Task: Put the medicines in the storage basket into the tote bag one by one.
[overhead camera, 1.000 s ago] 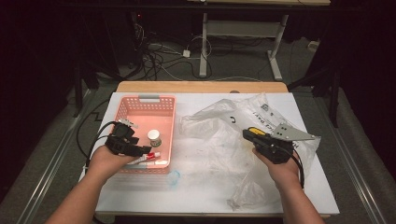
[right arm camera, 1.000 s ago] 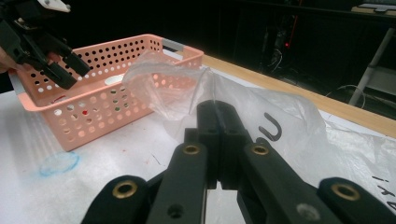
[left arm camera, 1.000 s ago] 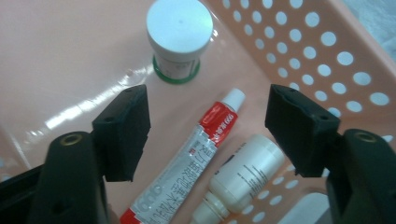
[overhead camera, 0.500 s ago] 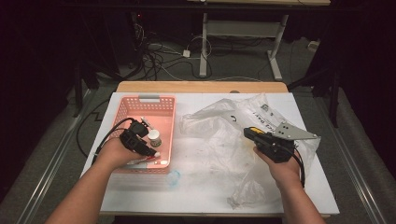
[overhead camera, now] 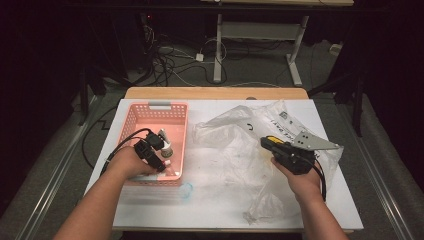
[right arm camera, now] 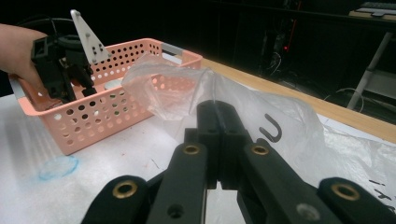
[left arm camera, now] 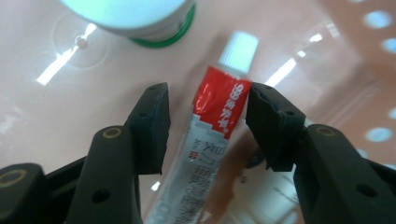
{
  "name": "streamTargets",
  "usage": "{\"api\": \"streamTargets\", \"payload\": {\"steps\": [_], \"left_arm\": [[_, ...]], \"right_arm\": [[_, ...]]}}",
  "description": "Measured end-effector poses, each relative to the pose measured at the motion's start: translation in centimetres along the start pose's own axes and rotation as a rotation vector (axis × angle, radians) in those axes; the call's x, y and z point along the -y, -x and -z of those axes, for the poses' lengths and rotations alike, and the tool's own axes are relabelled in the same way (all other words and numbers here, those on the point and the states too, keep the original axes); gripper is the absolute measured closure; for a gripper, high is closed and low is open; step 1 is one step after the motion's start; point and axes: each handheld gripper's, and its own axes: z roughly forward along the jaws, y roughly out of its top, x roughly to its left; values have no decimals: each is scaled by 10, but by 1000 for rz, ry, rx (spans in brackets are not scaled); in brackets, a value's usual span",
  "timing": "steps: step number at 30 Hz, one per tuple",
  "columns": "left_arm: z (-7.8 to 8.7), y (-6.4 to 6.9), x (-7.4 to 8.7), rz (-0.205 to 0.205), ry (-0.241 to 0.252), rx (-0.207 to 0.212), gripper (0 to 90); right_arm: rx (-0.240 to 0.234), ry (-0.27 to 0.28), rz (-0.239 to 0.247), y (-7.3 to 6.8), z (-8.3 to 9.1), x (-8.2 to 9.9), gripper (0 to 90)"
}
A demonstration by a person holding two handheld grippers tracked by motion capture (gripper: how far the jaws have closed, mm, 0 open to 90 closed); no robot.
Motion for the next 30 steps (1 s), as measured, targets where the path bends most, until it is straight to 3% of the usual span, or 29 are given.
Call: {"api": "streamTargets", "payload": {"steps": [11, 23, 30], "left_arm": [[0, -4, 2, -56, 17, -20, 644], [-1, 2, 1, -108, 49, -16, 666], [6, 3, 3, -100, 79, -8, 667]], "right_arm": [[-3, -7, 8, -1, -2, 1, 900], [-2, -1, 2, 0, -1, -1, 900], [-2, 11, -16, 1, 1, 0, 900]]}}
